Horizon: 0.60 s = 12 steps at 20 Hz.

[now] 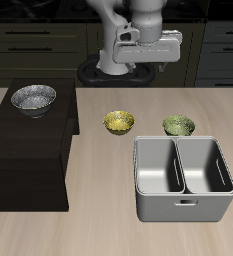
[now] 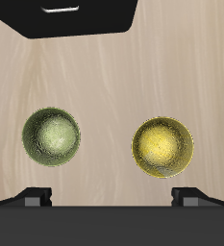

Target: Stack the green bowl on the black bowl

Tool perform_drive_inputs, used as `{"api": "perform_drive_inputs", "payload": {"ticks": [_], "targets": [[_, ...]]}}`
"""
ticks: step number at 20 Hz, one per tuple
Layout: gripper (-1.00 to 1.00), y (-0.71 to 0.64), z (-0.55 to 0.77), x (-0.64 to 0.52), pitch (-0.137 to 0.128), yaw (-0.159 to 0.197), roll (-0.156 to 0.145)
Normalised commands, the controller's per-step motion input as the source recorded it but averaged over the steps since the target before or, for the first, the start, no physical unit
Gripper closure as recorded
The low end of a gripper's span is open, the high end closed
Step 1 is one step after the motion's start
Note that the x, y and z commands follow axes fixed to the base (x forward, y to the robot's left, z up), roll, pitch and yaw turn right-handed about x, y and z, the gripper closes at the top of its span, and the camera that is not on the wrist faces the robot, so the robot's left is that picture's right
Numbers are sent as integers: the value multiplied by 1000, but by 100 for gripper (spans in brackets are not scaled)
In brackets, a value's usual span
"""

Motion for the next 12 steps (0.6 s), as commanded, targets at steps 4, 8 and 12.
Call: {"api": "perform_drive_inputs", "payload": {"ticks": [4,8,12], "targets": [[-100,133,-82,51,-17,-23,5],[-100,61,-222,109,4,-12,2],[-100,35,-333,149,-35,-45,-33]]}}
